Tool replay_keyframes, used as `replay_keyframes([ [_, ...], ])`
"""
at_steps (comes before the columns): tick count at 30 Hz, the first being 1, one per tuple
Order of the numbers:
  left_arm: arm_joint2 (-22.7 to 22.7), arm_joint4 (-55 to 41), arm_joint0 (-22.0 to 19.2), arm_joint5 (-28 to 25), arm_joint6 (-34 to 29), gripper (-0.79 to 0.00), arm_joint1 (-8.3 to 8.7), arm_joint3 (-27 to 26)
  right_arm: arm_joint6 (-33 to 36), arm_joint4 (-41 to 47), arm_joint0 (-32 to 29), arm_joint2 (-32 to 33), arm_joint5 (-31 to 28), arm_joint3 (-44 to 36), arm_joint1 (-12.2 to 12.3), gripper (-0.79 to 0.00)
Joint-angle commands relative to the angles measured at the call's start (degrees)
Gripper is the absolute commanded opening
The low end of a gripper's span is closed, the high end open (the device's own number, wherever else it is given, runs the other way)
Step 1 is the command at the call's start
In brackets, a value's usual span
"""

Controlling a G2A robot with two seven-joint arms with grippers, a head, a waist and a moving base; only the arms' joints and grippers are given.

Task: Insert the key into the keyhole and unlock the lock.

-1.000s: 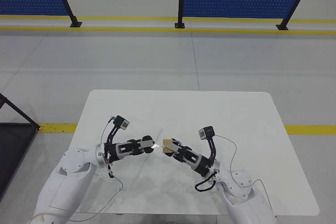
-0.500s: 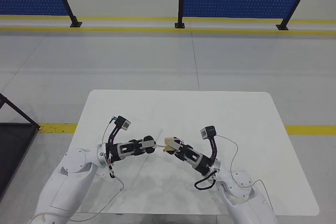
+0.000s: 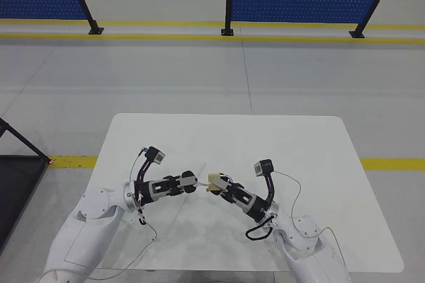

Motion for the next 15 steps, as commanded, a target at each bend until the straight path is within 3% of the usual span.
replay_keyframes([
  [1,-0.1,-0.1,0.1,-0.3,0.2,-0.785,0.03,-0.1,0.2,0.5,0.0,-0.1,0.0,0.0,0.1,-0.785],
  [15,-6.0,-2.1,2.1,-2.1,-0.2,-0.785,1.00,-1.4,6.3,7.3,-0.6,1.7,2.5,-1.7,1.2,-0.785],
])
